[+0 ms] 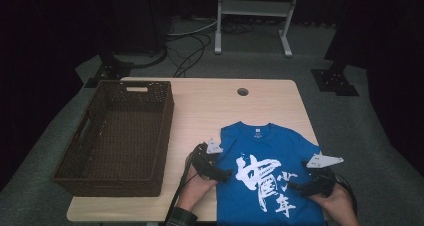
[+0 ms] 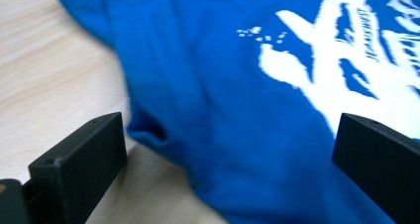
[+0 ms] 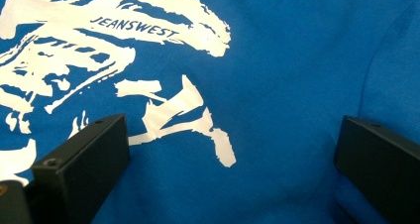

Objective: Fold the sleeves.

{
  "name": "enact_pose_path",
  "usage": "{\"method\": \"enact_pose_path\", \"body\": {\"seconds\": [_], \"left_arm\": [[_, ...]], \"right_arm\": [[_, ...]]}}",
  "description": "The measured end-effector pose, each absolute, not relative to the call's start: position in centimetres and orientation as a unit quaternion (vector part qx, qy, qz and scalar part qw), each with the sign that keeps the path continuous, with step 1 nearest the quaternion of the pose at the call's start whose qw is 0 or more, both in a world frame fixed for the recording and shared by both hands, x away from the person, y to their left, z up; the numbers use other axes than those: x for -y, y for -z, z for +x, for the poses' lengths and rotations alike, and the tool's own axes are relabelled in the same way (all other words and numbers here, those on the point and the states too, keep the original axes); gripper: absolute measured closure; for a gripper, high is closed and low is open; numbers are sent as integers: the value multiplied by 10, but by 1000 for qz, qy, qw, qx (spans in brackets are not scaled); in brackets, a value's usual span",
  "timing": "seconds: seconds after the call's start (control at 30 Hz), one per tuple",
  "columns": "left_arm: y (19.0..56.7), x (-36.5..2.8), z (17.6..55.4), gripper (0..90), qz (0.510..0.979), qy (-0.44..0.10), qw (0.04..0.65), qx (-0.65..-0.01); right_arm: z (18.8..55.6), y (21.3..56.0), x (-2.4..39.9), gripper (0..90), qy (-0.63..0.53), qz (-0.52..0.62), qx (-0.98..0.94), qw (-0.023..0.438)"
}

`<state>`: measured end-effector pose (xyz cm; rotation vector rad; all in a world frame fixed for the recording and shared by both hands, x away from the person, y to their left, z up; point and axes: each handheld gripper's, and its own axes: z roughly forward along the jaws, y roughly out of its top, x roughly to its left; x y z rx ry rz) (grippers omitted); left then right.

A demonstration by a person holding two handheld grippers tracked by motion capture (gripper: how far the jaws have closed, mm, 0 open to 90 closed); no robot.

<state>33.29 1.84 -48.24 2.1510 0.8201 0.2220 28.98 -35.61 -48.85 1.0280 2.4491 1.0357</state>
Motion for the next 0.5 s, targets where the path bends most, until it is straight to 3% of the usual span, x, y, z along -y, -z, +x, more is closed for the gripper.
{"method": "enact_pose_path", "body": {"seconds": [0.5], "left_arm": [[472, -1, 314, 1, 860, -75, 416, -286]], "right_arm": [[290, 489, 356, 1, -359, 357, -850, 145]]}}
